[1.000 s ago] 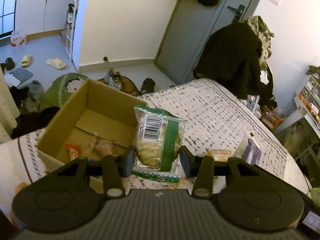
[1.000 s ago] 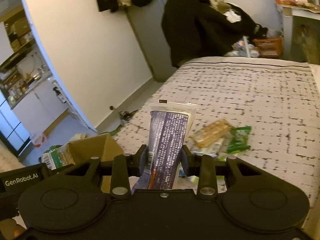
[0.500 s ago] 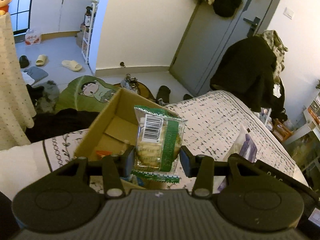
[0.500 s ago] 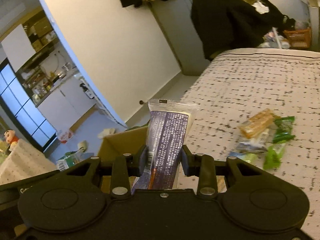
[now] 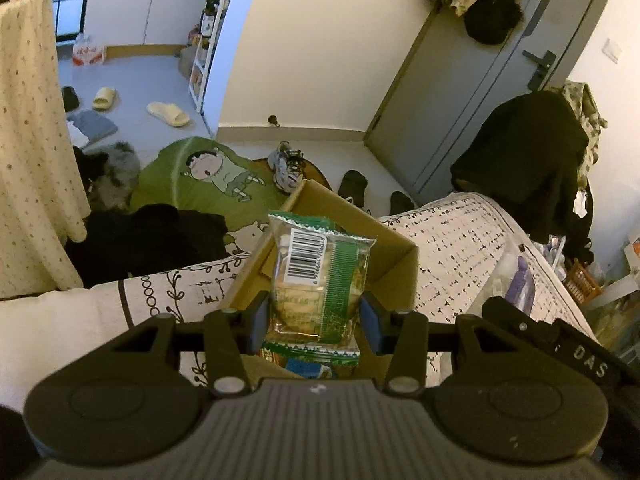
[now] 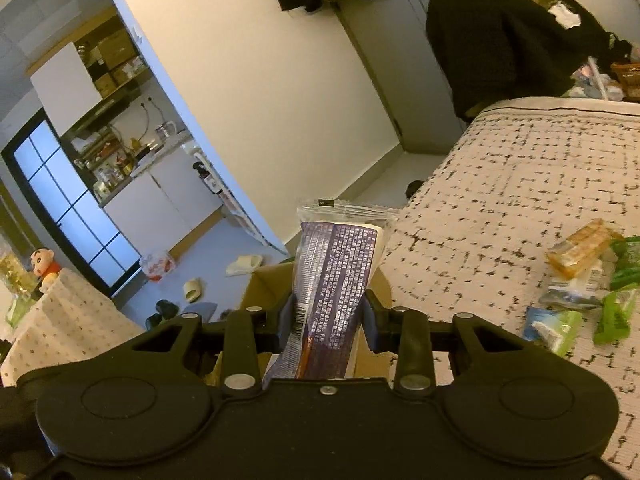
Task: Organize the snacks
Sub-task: 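Carry both snacks over the cardboard box and open both tools to drop them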
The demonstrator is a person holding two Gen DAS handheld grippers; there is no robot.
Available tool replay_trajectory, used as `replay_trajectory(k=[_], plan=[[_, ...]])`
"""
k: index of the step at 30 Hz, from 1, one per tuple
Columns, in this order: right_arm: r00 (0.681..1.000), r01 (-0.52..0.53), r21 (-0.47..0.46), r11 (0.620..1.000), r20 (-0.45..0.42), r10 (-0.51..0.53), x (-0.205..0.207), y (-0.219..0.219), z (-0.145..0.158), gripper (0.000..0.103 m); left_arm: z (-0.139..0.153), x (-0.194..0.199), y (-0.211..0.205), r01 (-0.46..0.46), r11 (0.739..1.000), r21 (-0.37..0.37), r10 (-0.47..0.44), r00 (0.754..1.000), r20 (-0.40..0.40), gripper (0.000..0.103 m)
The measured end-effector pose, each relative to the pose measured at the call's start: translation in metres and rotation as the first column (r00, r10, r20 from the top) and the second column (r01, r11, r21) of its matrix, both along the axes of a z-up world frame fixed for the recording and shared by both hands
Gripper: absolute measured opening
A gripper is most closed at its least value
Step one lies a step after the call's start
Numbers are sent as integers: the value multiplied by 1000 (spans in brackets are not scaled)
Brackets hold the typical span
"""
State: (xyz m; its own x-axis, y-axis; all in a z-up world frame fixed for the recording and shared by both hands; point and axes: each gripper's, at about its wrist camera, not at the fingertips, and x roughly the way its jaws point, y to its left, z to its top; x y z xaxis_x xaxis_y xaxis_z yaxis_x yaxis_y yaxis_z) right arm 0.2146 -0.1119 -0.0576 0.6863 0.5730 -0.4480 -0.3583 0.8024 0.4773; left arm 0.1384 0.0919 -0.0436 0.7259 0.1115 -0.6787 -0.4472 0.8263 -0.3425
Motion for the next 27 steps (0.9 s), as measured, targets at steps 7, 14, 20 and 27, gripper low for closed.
replay_trajectory(k=[7, 14, 20, 27], plan=[[1000, -21, 3, 1000, -13, 21, 10, 17, -7, 35, -12, 9, 17, 11, 1000, -13, -12, 1000, -15, 46], [998, -36, 30, 999, -43, 37, 20, 29, -16, 35, -24, 25, 26, -1, 999, -37, -1, 999, -38, 46], [998, -28, 52, 998, -60, 31, 35, 36, -25, 35, -34, 40, 28, 4, 999, -48, -7, 999, -48, 46], [997, -5, 64, 998, -80, 11, 49, 33, -35, 35, -38, 52, 24, 18, 999, -27, -19, 999, -39, 47]])
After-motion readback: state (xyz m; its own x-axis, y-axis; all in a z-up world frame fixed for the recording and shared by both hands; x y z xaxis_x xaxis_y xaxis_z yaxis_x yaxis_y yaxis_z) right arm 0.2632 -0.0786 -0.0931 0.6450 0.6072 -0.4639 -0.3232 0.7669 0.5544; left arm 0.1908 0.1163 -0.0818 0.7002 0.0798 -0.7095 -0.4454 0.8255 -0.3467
